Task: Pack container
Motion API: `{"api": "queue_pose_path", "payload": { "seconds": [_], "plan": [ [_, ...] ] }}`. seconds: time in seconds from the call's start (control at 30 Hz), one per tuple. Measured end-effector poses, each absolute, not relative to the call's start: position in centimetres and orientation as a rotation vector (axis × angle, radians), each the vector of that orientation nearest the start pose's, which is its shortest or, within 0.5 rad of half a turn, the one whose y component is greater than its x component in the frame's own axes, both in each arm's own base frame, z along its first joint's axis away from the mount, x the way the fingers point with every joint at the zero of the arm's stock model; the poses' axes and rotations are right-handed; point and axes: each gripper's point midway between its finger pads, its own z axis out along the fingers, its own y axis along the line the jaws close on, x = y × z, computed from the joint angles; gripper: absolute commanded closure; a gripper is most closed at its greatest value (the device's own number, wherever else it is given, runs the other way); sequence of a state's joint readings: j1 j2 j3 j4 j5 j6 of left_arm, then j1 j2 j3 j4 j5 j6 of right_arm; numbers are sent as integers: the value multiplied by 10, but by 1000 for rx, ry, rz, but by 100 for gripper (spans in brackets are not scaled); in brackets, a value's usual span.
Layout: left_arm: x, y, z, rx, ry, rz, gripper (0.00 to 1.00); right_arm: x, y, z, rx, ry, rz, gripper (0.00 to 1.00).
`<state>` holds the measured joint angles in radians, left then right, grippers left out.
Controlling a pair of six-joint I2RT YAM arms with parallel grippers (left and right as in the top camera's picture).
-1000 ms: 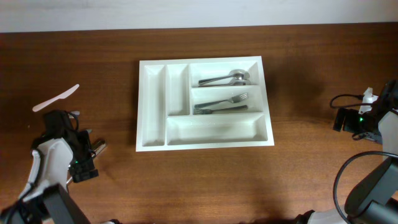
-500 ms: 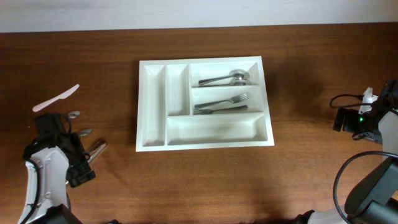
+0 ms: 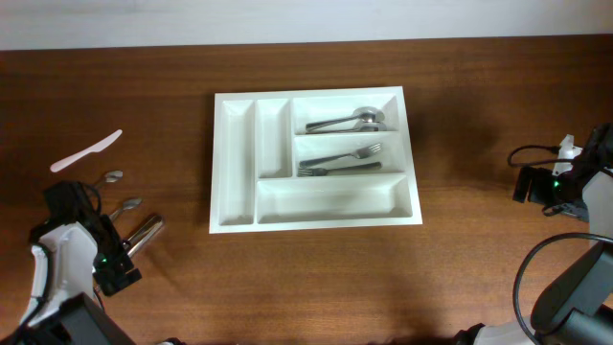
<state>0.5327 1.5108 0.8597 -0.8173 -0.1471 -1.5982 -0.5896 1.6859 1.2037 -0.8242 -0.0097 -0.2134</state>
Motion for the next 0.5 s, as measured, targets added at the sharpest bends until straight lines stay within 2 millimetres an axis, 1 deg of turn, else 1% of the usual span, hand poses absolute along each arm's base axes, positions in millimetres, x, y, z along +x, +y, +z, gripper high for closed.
{"api": "queue_pose_path", "payload": {
  "seconds": [0.1,0.23,0.4,0.5],
  "plan": [
    [211,153,28,-2634,1424,127,1,300,-198,78,539,2841,-137,1],
    [211,153,26,-2656,1384,123,1,300,-198,78,538,2841,-137,1],
    [218,154,25,-2666,1347,81,1,300,-198,78,539,2841,-137,1],
    [221,153,21,-2676,1342,63,1,300,-198,78,539,2841,-137,1]
  ]
}}
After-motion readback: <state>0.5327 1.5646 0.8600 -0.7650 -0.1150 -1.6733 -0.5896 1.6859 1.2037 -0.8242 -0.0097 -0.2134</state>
